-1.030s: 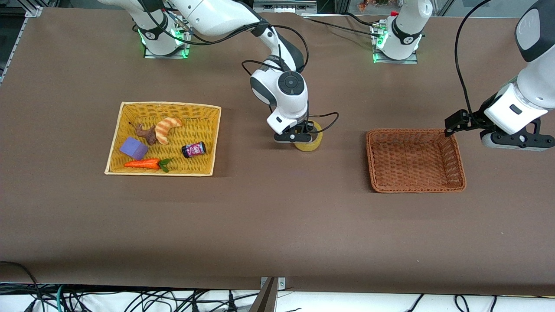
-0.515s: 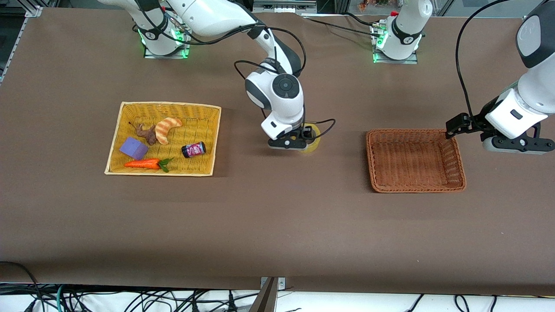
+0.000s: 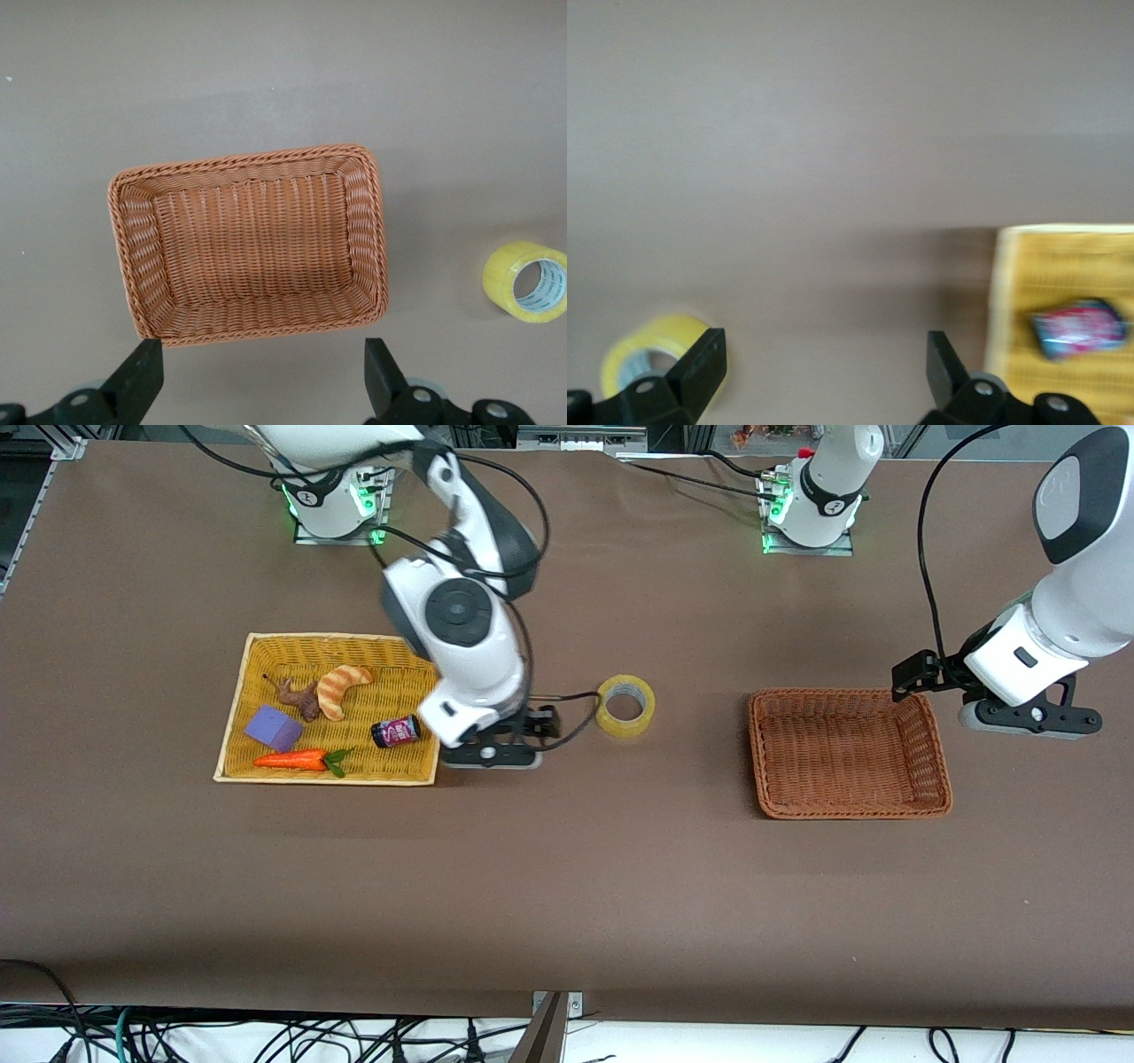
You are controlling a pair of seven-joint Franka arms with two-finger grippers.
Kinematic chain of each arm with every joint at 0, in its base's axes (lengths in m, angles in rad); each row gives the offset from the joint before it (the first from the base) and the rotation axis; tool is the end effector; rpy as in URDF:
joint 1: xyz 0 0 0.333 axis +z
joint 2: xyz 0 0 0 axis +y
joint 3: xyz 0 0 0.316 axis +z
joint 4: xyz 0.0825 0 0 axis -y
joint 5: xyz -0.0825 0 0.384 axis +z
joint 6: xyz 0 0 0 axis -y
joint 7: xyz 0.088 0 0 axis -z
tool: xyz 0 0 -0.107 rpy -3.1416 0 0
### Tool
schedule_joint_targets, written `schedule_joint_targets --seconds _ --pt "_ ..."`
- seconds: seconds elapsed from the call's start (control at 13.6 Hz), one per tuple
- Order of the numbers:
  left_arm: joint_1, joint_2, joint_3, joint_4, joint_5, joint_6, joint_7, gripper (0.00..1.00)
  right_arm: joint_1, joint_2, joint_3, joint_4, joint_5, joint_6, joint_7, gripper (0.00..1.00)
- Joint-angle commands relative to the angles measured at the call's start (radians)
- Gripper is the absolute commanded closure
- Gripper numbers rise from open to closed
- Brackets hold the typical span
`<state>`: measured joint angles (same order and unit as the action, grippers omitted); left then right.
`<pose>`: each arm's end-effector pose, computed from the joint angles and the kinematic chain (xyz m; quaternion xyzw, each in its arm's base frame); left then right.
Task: Transfer tape with both arms
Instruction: 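Open the right gripper and withdraw it toward its rest pose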
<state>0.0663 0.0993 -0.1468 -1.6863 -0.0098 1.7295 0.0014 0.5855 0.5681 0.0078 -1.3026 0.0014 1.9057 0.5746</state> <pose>0.5861 -0.0449 0.5269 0.9988 -0.0399 -0.0280 0.0110 0.5996 0.4030 0.4165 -0.9998 -0.0085 -0.0131 0.0119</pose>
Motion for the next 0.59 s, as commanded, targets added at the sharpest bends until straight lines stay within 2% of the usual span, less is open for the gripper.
schedule_joint_targets --seconds 0.0,0.15,0.37,0.52 --pt "0.001 0.005 0.001 0.02 -0.016 -0.021 -0.004 0.0 -0.049 -0.152 -0.026 -0.07 0.025 -0.13 -0.165 0.0" --pt "0.001 0.005 0.001 0.02 -0.016 -0.021 -0.004 0.0 -0.099 -0.297 -0.037 -0.191 0.025 -0.171 -0.255 0.0" --pt "0.003 0.005 0.001 0.019 -0.016 -0.024 -0.004 0.0 -0.237 -0.561 -0.028 -0.464 0.025 -0.143 -0.405 0.0" --pt "0.007 0.011 0.001 0.025 -0.016 -0.019 -0.004 0.0 -0.332 -0.654 -0.002 -0.517 0.025 -0.163 -0.485 0.0"
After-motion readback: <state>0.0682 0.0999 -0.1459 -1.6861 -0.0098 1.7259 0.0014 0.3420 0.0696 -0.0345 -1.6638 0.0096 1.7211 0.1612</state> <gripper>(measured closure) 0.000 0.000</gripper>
